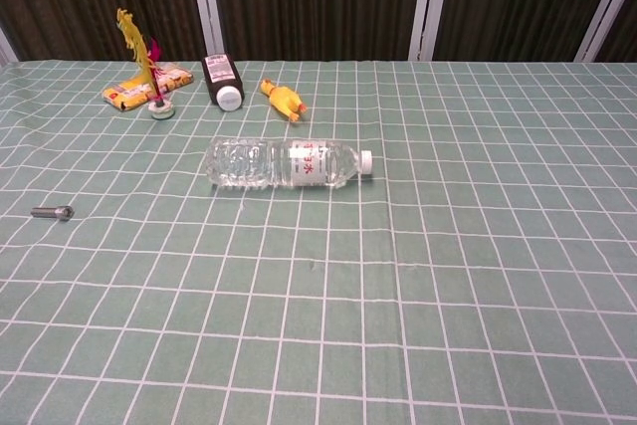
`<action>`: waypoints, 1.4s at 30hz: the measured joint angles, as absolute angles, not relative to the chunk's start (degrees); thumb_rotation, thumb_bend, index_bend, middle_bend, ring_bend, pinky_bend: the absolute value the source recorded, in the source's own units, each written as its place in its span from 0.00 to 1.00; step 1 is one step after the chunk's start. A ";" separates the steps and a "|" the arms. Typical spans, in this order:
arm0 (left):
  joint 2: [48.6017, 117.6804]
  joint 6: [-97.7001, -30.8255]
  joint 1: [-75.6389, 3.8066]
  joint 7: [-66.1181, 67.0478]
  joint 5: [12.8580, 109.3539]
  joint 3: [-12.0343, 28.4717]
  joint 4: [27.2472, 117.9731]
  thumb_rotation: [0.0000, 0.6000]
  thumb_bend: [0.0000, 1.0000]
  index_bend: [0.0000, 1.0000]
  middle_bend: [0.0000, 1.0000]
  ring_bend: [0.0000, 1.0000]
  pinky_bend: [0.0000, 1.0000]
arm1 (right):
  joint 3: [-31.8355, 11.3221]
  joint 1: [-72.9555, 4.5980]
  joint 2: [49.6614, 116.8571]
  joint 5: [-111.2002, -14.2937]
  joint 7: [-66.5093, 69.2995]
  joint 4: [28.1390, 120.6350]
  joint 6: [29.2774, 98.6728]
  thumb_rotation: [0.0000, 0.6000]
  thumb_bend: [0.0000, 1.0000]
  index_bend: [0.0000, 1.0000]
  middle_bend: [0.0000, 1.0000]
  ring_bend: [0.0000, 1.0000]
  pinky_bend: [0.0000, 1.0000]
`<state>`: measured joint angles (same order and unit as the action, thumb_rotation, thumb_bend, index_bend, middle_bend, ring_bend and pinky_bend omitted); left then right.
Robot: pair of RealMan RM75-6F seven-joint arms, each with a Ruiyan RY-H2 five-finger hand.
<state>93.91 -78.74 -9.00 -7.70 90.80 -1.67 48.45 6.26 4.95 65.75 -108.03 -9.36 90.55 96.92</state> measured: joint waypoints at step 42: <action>87.43 -81.03 -9.41 11.28 92.60 -3.67 63.45 1.00 0.42 0.53 1.00 1.00 1.00 | 6.23 5.19 65.70 -108.07 -9.80 90.74 96.63 1.00 0.28 0.00 0.00 0.00 0.00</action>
<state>87.43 -81.03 -9.41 11.28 92.60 -3.67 63.45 6.23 5.19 65.70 -108.07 -9.80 90.74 96.63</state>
